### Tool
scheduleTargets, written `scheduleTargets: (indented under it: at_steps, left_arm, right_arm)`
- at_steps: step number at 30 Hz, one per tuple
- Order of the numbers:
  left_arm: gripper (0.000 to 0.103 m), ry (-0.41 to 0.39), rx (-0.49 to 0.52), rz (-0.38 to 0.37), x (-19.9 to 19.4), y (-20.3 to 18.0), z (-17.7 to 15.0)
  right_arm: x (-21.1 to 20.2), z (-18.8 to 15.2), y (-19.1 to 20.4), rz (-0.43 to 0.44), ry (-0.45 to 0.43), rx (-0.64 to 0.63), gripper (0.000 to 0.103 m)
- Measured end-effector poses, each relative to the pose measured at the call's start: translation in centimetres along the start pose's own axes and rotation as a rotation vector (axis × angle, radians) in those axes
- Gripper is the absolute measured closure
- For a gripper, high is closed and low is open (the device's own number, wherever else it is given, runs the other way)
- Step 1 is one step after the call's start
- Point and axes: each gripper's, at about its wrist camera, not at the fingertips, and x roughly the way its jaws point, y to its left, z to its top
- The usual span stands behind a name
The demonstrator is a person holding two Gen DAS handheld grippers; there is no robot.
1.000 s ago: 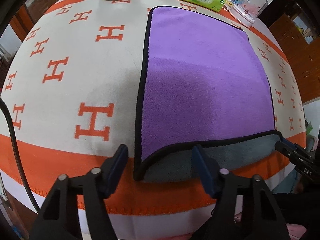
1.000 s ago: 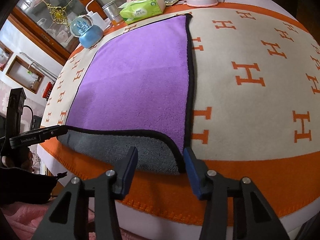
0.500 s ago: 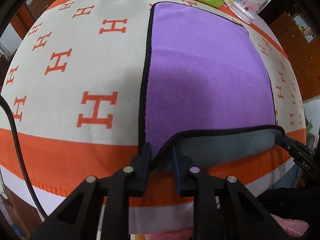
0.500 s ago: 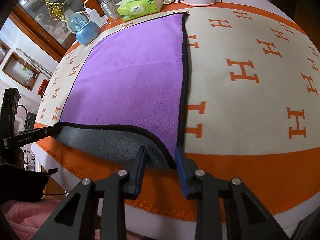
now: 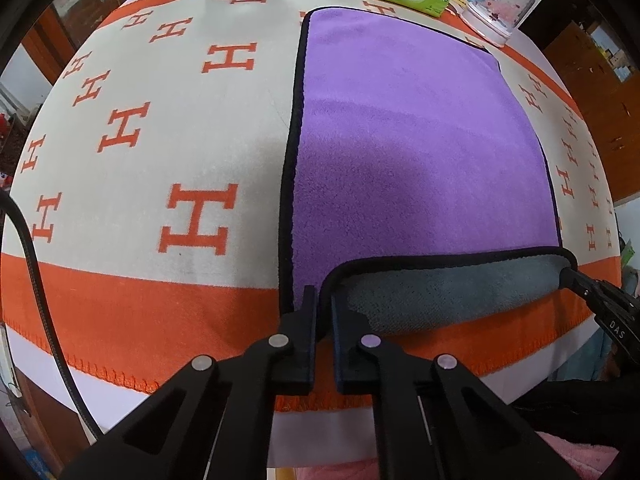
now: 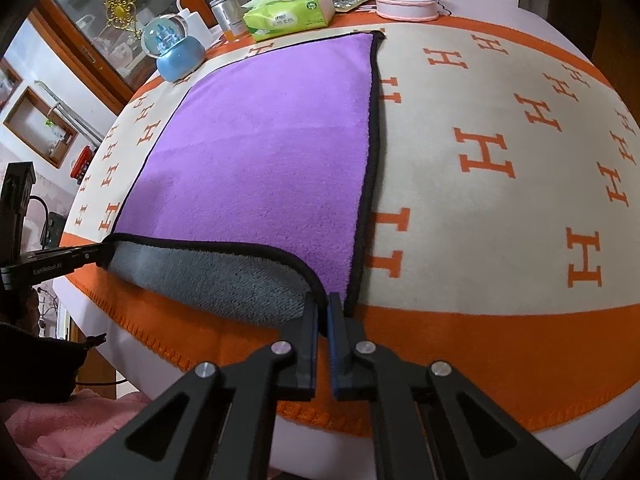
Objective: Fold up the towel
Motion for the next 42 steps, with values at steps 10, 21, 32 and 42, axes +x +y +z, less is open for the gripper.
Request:
scheduleTargets:
  at_steps: [10, 21, 32, 42]
  left_arm:
    - [0.100, -0.031, 0.018, 0.005, -1.3, -0.5, 0.4]
    - [0.100, -0.095, 0.064, 0.011, -4.7, -1.6, 2.4]
    - [0.100, -0.224, 0.108, 0.037, -8.6, -2.2, 7.0]
    - [0.100, -0.296, 0.149, 0.057, -10.2, -2.8, 12.1]
  right_arm:
    - [-0.5, 0.3, 0.1, 0.011, -0.014, -0.009, 0.100]
    - [-2.9, 1.8, 0.2, 0.046, -0.068, -0.021, 0.100]
    - [-6.1, 6.4, 0.7, 0.066, -0.181, -0.076, 0.100]
    - [-7.3, 11.0, 0.5, 0.047, -0.271, -0.104, 0.100]
